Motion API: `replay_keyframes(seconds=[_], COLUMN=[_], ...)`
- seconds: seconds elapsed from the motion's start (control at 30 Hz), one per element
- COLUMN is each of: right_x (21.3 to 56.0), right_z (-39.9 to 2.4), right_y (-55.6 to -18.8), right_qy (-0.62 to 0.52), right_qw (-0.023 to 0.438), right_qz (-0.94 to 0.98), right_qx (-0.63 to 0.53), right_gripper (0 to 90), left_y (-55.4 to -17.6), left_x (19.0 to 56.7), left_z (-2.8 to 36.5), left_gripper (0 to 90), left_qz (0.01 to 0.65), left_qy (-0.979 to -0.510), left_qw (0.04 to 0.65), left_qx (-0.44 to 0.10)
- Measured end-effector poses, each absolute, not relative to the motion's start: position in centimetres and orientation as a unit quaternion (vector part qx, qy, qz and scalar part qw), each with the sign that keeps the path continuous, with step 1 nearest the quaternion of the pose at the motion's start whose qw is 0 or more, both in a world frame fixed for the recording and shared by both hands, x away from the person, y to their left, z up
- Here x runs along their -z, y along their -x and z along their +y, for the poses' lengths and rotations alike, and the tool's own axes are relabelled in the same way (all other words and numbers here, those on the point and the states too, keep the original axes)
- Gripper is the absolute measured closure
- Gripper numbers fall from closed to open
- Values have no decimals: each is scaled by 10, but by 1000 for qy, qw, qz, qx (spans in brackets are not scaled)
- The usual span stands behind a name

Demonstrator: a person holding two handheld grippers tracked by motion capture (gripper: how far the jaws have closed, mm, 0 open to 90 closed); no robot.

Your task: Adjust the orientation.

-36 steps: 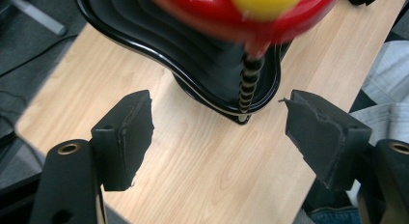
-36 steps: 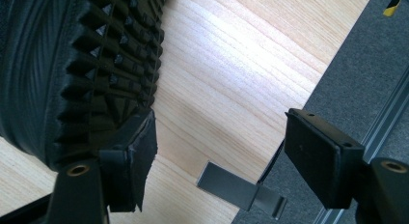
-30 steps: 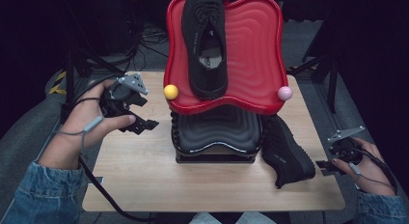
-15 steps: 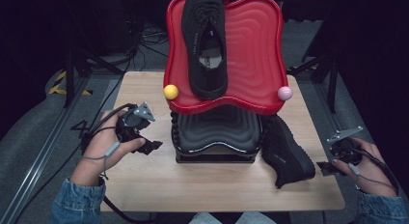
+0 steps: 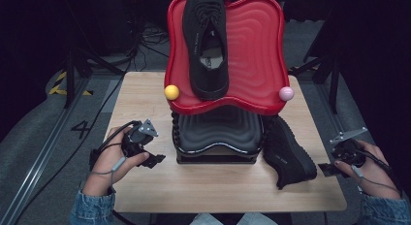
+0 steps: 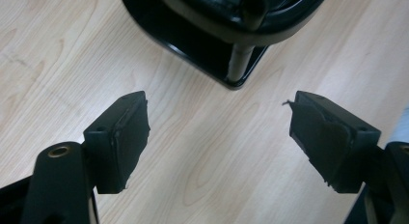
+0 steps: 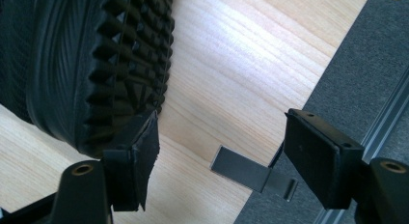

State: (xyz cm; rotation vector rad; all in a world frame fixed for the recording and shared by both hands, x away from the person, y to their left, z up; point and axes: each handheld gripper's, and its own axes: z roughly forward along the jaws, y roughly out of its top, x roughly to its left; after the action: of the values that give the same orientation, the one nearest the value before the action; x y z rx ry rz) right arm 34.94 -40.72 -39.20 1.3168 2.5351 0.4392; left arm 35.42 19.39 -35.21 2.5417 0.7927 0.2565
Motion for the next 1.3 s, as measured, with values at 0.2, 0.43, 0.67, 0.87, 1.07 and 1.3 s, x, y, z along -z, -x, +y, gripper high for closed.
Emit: replay_keyframes(seconds=[0.2, 0.43, 0.67, 0.87, 1.07, 1.3], right_x=[392, 385, 364, 360, 360, 368], right_z=[-406, -404, -394, -381, -359, -341], right_y=[-349, -346, -337, -337, -339, -345], right_qy=[-461, -443, -429, -411, -385, -363], right_qw=[136, 157, 162, 121, 104, 114], right_qz=[861, 863, 863, 874, 885, 892], right_qx=[-168, -185, -212, -229, -240, -244], right_gripper=[259, 255, 507, 787, 900, 899], left_y=[-359, -364, -366, -368, -368, -368], left_x=[363, 371, 381, 383, 387, 392], left_z=[194, 195, 196, 196, 196, 194], left_gripper=[222, 222, 273, 273, 273, 259], left_qz=[295, 316, 328, 331, 333, 334], left_qy=[-920, -913, -911, -911, -911, -912], left_qw=[249, 245, 237, 234, 233, 228], left_qx=[-74, -81, -80, -72, -69, -62])
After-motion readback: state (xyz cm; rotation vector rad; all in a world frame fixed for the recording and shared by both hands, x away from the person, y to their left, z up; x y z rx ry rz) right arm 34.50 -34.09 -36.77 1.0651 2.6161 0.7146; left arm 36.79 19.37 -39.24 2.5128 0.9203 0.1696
